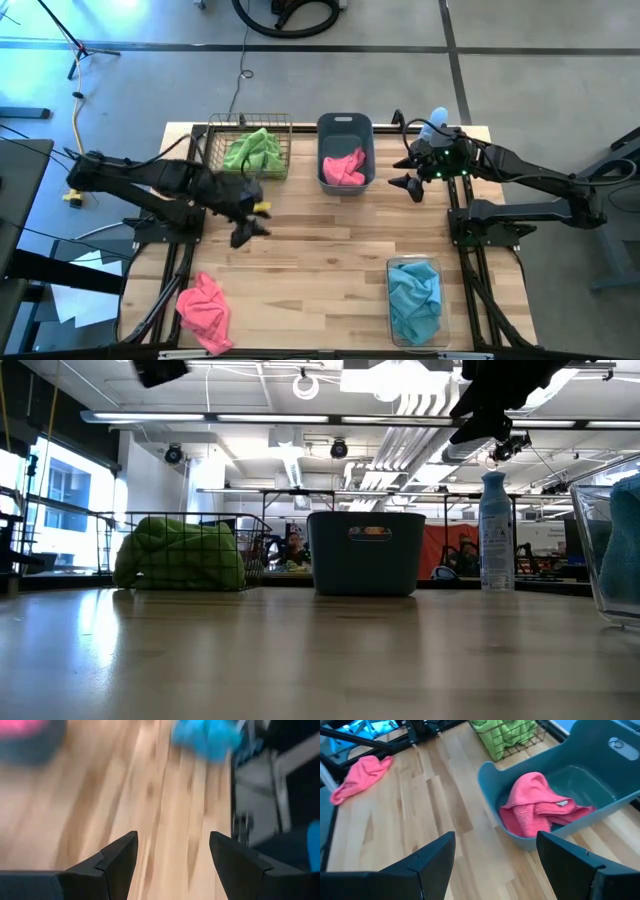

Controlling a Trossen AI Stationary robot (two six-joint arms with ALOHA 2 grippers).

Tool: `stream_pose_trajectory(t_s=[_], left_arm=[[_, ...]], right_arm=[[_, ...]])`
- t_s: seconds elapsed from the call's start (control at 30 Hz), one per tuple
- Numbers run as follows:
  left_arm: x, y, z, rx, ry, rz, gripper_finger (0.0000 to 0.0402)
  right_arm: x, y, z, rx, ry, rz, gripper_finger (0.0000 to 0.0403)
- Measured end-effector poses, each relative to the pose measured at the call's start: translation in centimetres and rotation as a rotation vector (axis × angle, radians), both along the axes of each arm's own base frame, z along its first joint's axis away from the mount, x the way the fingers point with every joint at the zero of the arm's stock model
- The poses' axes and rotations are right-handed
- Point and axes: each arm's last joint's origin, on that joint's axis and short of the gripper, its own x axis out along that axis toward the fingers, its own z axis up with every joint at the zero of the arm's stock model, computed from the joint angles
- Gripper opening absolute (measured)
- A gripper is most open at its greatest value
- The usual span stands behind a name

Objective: Sort microfiber towel by color & place in baskets
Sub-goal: Put the pink towel into the blue bin

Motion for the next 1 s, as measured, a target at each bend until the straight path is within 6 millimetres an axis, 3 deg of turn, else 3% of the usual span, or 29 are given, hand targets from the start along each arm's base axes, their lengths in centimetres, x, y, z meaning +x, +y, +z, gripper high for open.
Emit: stream_pose_trajectory(t_s=[0.23, 0.5, 0.73, 1.0], left_arm=[[-2.6, -4.0, -1.9, 0.007, 0.282, -0.142, 0.0234], [-5.0, -9.7, -3.0, 0.053, 0.358, -0.398, 0.0234], [-7.0, -14.6, -5.0, 0.197, 0.381, -0.547, 0.0234], [-8.7, -17.7, -7.0, 0.093, 0.599, -0.490, 0.0234]], right_arm=[[0.1, 0.0, 0.1, 0.078, -0.026, -0.034, 0.0272], [0.4, -0.1, 0.6, 0.209, -0.102, -0.131, 0.0272], [0.5, -0.2, 0.8, 0.267, -0.137, -0.196, 0.0272], [0.5, -0.2, 0.8, 0.249, -0.135, -0.208, 0.0272]])
